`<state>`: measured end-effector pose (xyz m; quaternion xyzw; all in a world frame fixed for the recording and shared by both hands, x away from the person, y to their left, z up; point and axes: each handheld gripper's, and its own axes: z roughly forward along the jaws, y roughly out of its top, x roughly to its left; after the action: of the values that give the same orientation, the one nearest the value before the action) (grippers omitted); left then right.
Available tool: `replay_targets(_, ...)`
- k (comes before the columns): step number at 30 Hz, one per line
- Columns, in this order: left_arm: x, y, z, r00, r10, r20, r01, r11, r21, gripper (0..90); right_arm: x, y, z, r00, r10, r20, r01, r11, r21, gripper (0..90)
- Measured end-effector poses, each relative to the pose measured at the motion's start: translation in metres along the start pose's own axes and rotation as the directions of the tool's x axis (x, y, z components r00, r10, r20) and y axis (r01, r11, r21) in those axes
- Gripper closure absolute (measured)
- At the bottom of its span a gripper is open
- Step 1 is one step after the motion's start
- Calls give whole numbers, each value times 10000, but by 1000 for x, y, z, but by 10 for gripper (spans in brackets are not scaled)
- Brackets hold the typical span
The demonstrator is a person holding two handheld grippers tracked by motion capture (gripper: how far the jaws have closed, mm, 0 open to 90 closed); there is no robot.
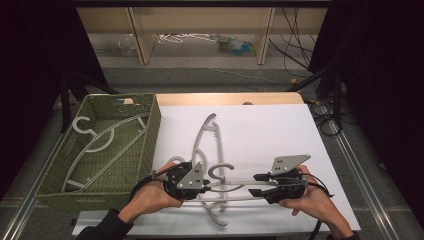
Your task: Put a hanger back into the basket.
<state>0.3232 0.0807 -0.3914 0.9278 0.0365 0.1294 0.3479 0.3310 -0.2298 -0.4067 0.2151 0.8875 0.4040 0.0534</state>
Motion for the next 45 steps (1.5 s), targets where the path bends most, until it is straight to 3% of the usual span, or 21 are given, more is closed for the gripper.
replay_targets(1, -1, -1, 1, 9998, -211, -58, 209, 9996, -206, 792, 1, 0, -1, 10000, 10, 68, -10, 10000, -61, 457)
replay_targets(3, 2, -1, -1, 9998, -177, 38, 177, 9998, -17, 795, 1, 2, -2, 9996, 48, 271, -42, 9998, -218, 393)
replay_targets(4, 1, -2, 0, 9989, -458, -75, 457, 9988, -187, 796, 1, 3, -2, 9989, 132, 441, -115, 9992, -379, 368)
replay_targets(7, 4, -4, -1, 9987, -502, -114, 502, 9987, -16, 797, 0, 5, -5, 9979, 251, 603, -208, 9972, -719, 344)
replay_targets(8, 3, -5, -1, 9961, -852, -219, 849, 9963, -163, 798, 0, 5, -6, 9967, 398, 710, -338, 9959, -840, 339)
replay_targets(10, 7, -7, -4, 9963, -833, -204, 834, 9965, 39, 798, -2, 6, -9, 9945, 532, 898, -429, 9927, -1132, 329)
replay_targets(15, 12, -11, -6, 9873, -1537, -398, 1536, 9881, -56, 798, 3, 9, -15, 9923, 585, 1088, -429, 9891, -1408, 314)
replay_targets(18, 15, -11, -10, 9831, -1744, -562, 1744, 9847, -50, 798, 10, 12, -20, 9923, 475, 1148, -299, 9882, -1505, 311)
replay_targets(20, 17, -11, -14, 9774, -2024, -616, 2018, 9793, -156, 798, 15, 13, -24, 9925, 418, 1153, -220, 9856, -1674, 307)
replay_targets(26, 25, -9, -29, 9647, -2523, -755, 2499, 9675, -393, 798, 26, 11, -23, 9954, 310, 908, -172, 9887, -1491, 291)
replay_targets(30, 32, -7, -42, 9495, -3028, -822, 2962, 9515, -834, 798, 31, 6, -21, 9967, 329, 744, -224, 9902, -1380, 289)
replay_targets(33, 37, -6, -52, 9359, -3443, -749, 3343, 9348, -1197, 798, 32, 3, -19, 9966, 361, 741, -264, 9915, -1277, 286)
replay_targets(34, 38, -5, -55, 9357, -3435, -806, 3325, 9348, -1247, 797, 32, 2, -18, 9969, 411, 675, -326, 9920, -1220, 286)
replay_targets(35, 38, -4, -58, 9304, -3556, -891, 3409, 9287, -1460, 798, 33, 1, -18, 9974, 453, 557, -385, 9924, -1170, 286)
replay_targets(40, 44, -3, -80, 9183, -3892, -725, 3680, 9066, -2064, 797, 34, 0, -17, 9975, 392, 586, -318, 9919, -1229, 276)
replay_targets(45, 53, -10, -106, 8944, -4433, -597, 4139, 8709, -2650, 797, 33, -1, -16, 9972, 506, 554, -435, 9915, -1230, 238)
